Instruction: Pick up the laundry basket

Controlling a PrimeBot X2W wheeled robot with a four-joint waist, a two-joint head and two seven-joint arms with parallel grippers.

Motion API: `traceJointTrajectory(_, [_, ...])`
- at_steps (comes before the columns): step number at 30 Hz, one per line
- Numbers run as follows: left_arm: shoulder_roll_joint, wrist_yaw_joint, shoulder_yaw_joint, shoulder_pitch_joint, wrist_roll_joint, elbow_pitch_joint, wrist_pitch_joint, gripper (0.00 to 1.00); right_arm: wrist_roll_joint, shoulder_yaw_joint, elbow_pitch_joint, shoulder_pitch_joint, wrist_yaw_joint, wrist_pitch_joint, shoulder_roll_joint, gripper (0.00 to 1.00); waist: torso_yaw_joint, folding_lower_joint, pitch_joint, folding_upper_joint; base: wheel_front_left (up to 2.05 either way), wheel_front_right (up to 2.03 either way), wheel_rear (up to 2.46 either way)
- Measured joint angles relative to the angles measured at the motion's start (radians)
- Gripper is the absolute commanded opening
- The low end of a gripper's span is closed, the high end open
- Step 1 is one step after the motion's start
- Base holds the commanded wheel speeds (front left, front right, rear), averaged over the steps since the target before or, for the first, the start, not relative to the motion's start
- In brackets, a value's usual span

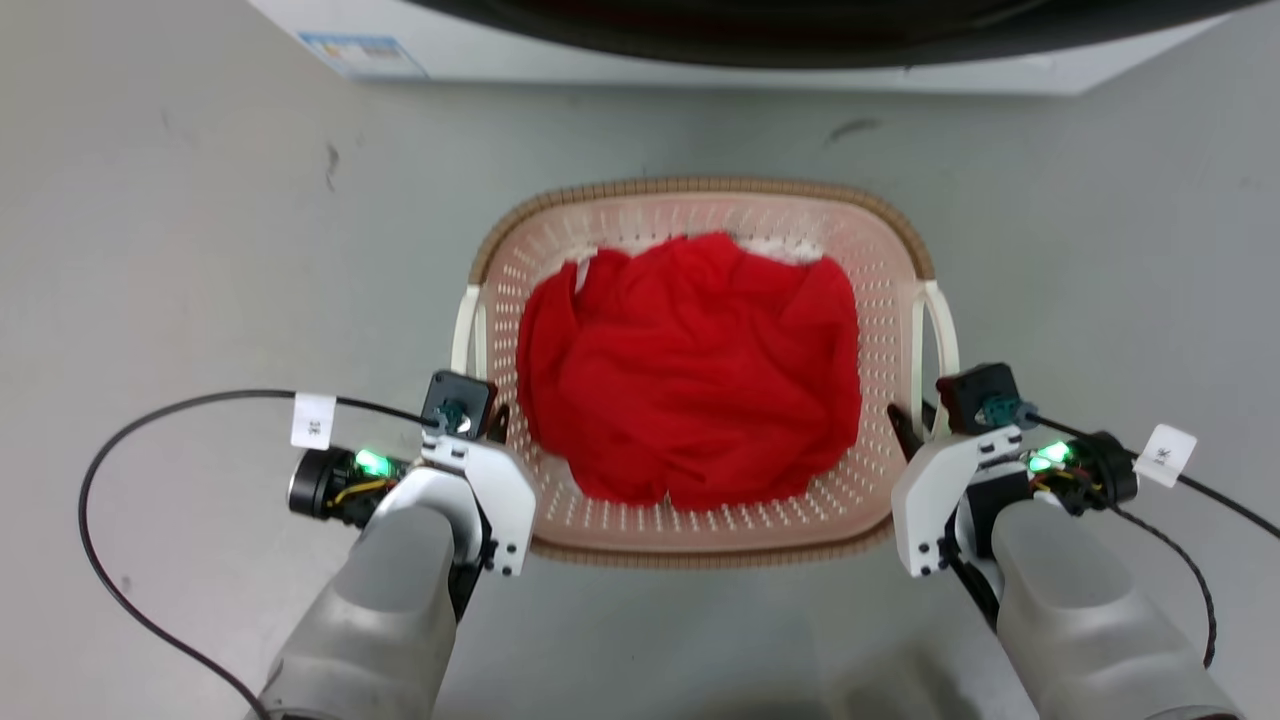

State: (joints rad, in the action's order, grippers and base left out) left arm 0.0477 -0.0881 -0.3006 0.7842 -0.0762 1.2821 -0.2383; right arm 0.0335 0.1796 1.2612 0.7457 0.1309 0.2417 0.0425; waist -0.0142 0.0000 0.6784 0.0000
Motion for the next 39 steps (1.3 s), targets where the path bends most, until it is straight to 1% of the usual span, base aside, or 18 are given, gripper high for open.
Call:
traceJointTrajectory(4, [0.0,-0.009,-0.012,-0.04,-0.012,0.002,0.011,0.0,-0.026,0.036,0.012,-0.021,0.0,-0.033,0.0,0.0,0.001,0.0,-0.074,0.0,0.0,0.0,0.0])
traceJointTrajectory(12, [0.002,-0.024,-0.027,-0.124,-0.036,0.007,0.051,0.0,-0.093,0.15,0.019,-0.09,0.0,-0.098,0.0,0.0,-0.001,-0.0001,-0.235,0.0001,0.0,0.0,0.0])
traceJointTrajectory(25, [0.001,-0.035,-0.06,-0.27,-0.078,0.008,0.128,0.0,-0.203,0.296,0.022,-0.223,0.0,-0.187,0.001,0.0,0.002,-0.0003,-0.485,0.0001,0.0,0.0,0.0])
traceJointTrajectory(33, [-0.001,-0.037,-0.087,-0.356,-0.121,0.009,0.212,0.0,-0.298,0.388,0.022,-0.302,0.0,-0.255,0.0,0.0,0.002,-0.0003,-0.626,0.0001,0.0,0.0,0.0])
traceJointTrajectory(39, [0.001,-0.038,-0.139,-0.367,-0.182,0.006,0.277,0.0,-0.362,0.459,0.012,-0.321,-0.002,-0.311,0.008,0.0,-0.001,-0.0002,-0.691,0.0001,0.0,0.0,0.0])
